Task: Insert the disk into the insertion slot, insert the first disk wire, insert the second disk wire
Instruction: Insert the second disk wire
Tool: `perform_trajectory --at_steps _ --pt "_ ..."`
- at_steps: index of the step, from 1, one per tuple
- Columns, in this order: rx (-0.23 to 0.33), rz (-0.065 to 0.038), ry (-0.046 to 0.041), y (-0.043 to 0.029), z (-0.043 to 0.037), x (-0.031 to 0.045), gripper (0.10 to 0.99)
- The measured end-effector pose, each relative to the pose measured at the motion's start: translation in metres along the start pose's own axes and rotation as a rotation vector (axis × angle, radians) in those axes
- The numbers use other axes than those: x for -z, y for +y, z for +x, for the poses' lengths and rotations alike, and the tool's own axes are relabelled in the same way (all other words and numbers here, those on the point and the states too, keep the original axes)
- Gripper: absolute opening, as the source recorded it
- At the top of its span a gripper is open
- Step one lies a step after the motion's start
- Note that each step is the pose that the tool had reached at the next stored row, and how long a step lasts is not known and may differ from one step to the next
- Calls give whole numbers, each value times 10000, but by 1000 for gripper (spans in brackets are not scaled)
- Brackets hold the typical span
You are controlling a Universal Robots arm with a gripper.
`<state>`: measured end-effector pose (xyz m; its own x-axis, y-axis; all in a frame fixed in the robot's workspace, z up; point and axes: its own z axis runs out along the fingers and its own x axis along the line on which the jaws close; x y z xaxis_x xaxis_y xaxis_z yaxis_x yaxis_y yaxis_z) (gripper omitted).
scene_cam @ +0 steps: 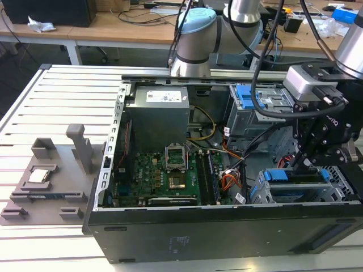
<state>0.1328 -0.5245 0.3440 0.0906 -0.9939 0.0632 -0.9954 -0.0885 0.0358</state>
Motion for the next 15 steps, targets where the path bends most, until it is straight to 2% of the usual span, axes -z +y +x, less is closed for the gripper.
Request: perform_trajectory --at_steps 3,6,10,15 --pt "2 -12 -42 -16 3 -4 145" --pt "3 -12 -130 -28 5 -7 145" --pt "5 -12 -136 -27 11 37 145" --pt "6 -18 -165 -27 19 14 145"
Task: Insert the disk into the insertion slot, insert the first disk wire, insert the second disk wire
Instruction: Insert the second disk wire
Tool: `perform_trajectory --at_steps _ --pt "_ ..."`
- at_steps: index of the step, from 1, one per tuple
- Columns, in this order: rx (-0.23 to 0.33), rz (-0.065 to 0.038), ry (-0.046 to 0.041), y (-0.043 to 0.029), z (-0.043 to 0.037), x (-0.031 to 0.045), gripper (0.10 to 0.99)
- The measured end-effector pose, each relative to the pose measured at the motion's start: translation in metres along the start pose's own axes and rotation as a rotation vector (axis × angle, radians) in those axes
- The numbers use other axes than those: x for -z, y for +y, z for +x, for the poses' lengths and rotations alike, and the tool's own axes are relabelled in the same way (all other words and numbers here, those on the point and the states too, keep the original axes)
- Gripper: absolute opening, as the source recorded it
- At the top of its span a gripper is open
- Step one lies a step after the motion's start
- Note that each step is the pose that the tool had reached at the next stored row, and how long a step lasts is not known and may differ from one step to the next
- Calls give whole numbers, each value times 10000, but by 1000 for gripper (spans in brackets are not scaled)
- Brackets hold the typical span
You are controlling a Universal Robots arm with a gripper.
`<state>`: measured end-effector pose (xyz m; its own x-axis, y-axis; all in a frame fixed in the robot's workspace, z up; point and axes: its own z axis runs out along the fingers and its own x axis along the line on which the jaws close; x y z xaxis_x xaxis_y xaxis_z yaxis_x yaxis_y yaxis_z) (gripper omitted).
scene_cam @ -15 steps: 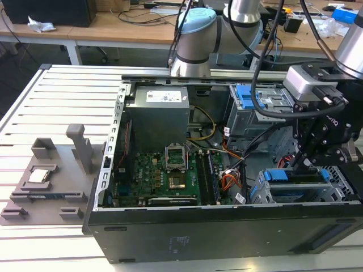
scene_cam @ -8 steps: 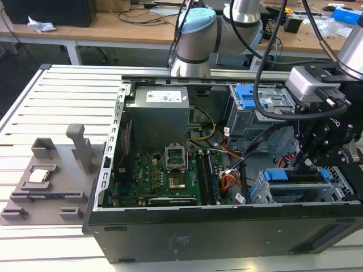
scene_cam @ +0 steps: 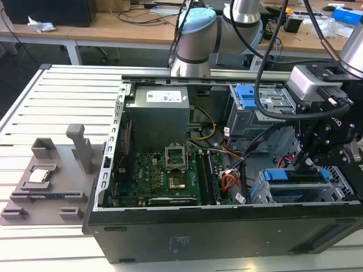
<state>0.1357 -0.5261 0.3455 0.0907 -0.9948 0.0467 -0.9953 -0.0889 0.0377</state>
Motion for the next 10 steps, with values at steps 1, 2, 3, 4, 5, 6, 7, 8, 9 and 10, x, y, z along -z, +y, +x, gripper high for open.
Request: perform_trajectory --at_steps 1,2,3,4,5,6,7,8,9,10 --pt "1 2 -24 -1 0 -4 145" --pt "3 7 -77 -4 0 -5 145" --pt "4 7 -110 -6 0 -8 145" --pt "4 7 -111 -7 5 -12 145" --pt "4 7 -110 -6 25 -16 145" --pt "5 7 -113 -5 46 -21 145" --pt "5 5 -112 -4 53 -27 145" --pt "5 -1 -128 -8 56 -34 145" --pt "6 -6 -145 -12 58 -41 145" --pt "5 -9 -154 -13 58 -50 145"
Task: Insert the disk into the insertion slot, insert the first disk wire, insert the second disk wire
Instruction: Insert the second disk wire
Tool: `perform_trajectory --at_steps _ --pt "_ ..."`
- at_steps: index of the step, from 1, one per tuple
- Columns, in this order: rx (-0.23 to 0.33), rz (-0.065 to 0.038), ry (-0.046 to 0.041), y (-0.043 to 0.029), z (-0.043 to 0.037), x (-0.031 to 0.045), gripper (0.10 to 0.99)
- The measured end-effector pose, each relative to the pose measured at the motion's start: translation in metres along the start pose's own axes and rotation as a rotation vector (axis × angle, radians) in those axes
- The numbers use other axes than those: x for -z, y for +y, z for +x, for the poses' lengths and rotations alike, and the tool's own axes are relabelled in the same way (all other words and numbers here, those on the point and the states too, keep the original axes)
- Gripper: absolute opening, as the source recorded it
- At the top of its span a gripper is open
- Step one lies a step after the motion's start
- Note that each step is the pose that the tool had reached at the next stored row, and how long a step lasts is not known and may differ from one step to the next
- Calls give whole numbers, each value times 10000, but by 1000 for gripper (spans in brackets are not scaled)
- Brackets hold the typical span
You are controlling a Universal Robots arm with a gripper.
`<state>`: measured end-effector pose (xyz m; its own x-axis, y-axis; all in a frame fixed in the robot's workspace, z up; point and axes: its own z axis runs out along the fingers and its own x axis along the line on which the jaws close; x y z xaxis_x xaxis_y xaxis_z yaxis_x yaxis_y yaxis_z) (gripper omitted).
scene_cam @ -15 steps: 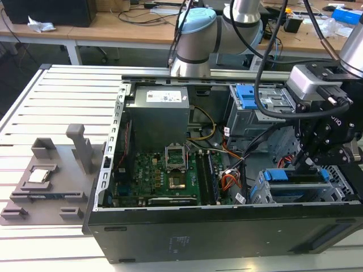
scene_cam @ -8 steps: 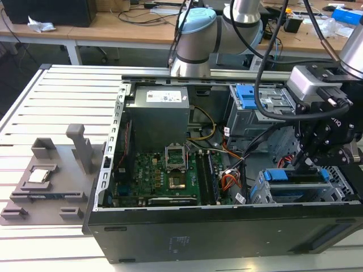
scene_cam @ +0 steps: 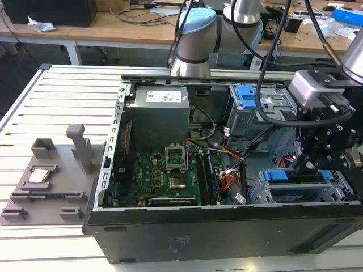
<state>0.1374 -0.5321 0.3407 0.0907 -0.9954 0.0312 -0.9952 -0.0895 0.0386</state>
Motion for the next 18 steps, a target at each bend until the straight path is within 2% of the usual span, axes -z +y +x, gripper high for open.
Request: perform_trajectory --at_steps 1,4,5,6,8,9,10,13,18 --pt "0 -4 4 -2 -1 -24 145" --pt "2 0 -8 -3 -2 -35 161" --pt "1 -2 7 -1 0 35 224" --pt "1 -3 8 3 3 133 224" --pt "1 -2 7 6 2 200 224" --pt "1 -3 10 7 -1 249 141" --pt "0 -2 7 10 -1 309 106" --pt "1 -2 7 14 2 422 106" --pt "0 -2 5 14 2 430 106"
